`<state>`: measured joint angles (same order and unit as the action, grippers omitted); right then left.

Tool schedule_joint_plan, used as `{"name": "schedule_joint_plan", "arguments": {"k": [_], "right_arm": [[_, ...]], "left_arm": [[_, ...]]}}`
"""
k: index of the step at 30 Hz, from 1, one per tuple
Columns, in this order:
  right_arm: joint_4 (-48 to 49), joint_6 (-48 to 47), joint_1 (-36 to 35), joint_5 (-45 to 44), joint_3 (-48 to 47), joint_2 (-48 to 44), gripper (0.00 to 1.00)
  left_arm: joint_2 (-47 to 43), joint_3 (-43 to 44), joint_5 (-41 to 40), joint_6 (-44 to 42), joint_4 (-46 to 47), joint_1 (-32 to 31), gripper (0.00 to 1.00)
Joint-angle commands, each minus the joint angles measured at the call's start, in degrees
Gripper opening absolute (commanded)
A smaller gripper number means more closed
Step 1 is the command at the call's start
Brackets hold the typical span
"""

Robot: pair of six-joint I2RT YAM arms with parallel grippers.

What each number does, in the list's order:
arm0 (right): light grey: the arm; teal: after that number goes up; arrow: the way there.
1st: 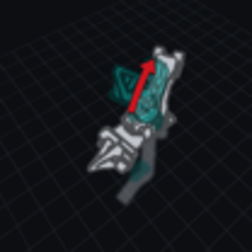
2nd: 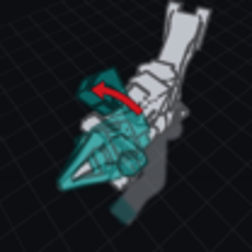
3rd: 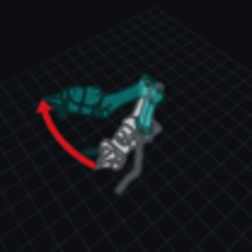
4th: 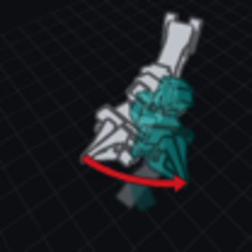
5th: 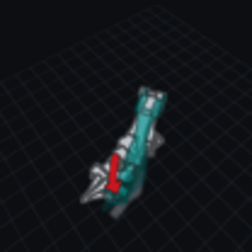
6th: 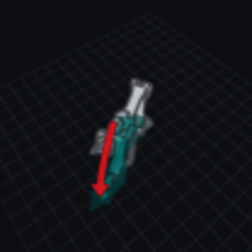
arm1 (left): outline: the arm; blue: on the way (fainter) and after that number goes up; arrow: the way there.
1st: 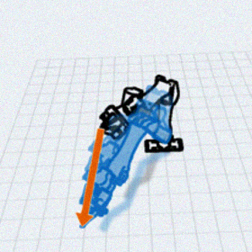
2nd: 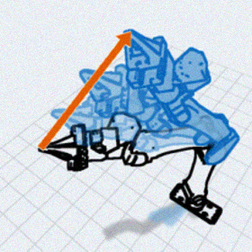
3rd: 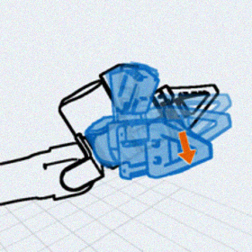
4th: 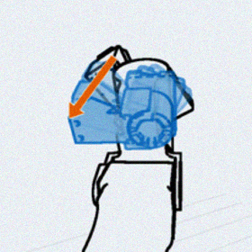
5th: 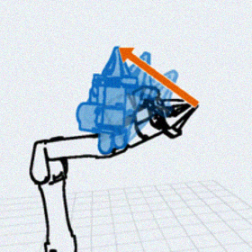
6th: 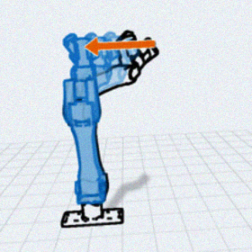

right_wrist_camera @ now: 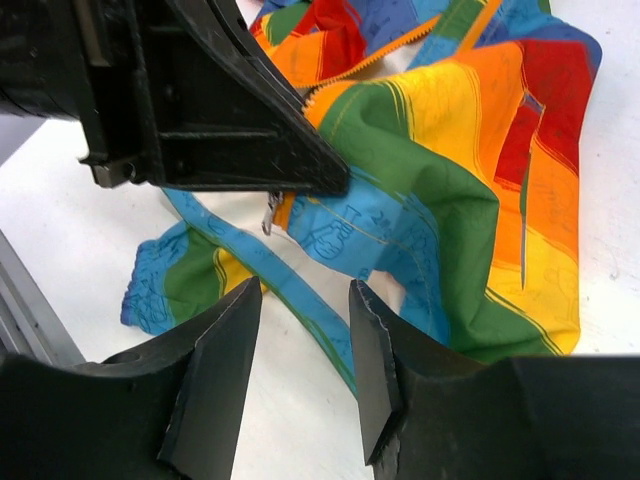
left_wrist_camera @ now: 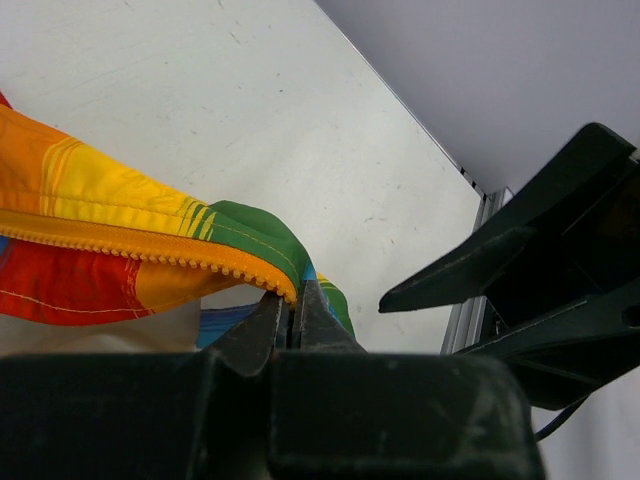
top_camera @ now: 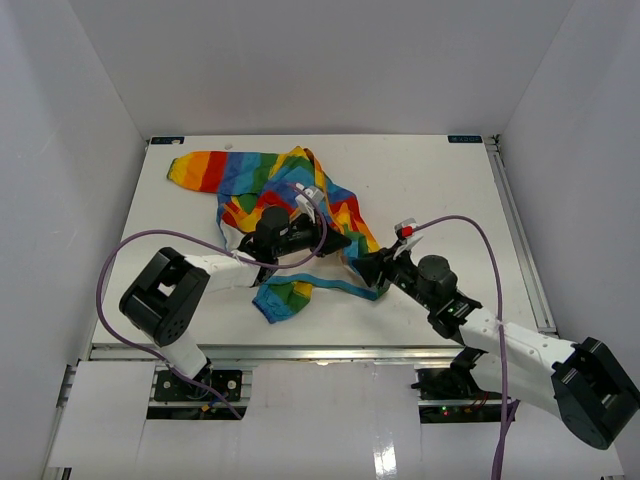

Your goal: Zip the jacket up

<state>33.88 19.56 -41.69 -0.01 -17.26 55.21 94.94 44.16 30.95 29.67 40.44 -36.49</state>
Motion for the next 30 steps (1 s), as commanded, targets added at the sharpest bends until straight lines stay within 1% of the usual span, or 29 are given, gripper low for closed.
{"name": "schedule_joint_plan", "arguments": {"k": [1,5,12,25,30], "right_arm": [[5.8,1.3,-0.1,-1.0,-3.3,1.4,0.45],[4.3,1.5,-1.2,-2.6,-5.7,2.6,0.42],[3.3,1.0,-2.5,-5.1,-9.2,7.9,0.37],[2.9,1.0,-4.9,-9.0,-14.8,16.3,0.38],[1.7,2.2,-6.0,-12.8,-17.0,19.6,0.39]], "left_arm": [[-1.8,2.8,-5.0,4.6,-2.9,0.1,0.0],[-1.7,4.2,-8.4,5.1,-6.3,0.1,0.0],[-1.9,5.9,-11.2,5.5,-10.2,0.1,0.0],[-2.6,5.9,-11.3,7.5,-9.8,0.1,0.0],[-3.1,5.4,-11.0,7.9,-9.3,0.2,0.0]]}}
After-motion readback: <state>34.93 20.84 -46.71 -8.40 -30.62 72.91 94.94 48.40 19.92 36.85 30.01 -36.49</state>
